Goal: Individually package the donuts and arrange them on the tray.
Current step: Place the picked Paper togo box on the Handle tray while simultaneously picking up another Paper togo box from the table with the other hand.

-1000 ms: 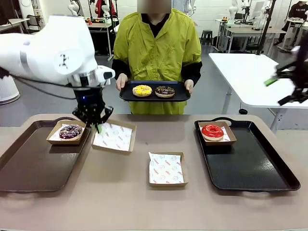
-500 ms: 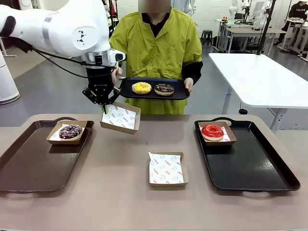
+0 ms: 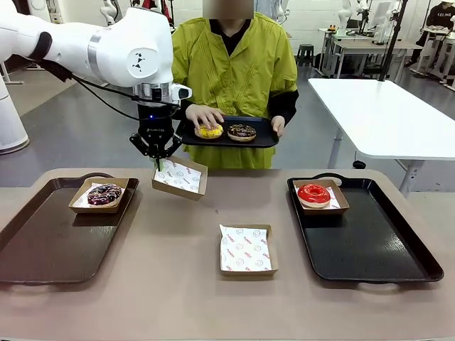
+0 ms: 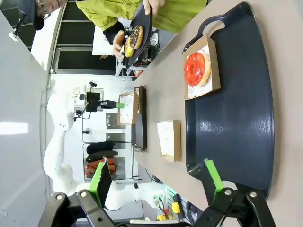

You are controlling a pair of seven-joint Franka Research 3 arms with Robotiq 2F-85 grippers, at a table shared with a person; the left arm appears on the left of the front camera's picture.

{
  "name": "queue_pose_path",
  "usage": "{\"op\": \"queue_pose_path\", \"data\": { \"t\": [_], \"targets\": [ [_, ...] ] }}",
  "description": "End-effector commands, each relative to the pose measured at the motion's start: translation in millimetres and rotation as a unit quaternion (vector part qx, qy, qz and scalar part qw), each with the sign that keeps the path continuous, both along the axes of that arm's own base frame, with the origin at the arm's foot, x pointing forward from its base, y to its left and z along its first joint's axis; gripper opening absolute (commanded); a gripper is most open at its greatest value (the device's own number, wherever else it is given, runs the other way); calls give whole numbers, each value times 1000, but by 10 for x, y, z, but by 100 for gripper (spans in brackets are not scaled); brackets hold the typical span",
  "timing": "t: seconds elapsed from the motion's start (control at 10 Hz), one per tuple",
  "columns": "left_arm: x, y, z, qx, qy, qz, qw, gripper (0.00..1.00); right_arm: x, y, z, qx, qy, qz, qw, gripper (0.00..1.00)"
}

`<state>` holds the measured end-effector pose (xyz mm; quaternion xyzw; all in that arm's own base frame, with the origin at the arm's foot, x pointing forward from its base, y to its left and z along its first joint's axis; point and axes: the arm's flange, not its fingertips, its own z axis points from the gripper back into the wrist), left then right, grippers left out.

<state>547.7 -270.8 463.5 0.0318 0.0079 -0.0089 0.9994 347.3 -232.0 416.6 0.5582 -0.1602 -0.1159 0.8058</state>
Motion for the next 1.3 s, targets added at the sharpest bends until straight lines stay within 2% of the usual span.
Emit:
{"op": "queue_pose_path", "data": {
  "t": [0.0,1.2],
  "targets": [
    [-38,-15,28,0,-2,-2,1000,0,-46,-12,9,-1,-1,-1,1000,100],
    [-38,-15,28,0,-2,-2,1000,0,-46,-12,9,-1,-1,-1,1000,100]
  ]
}}
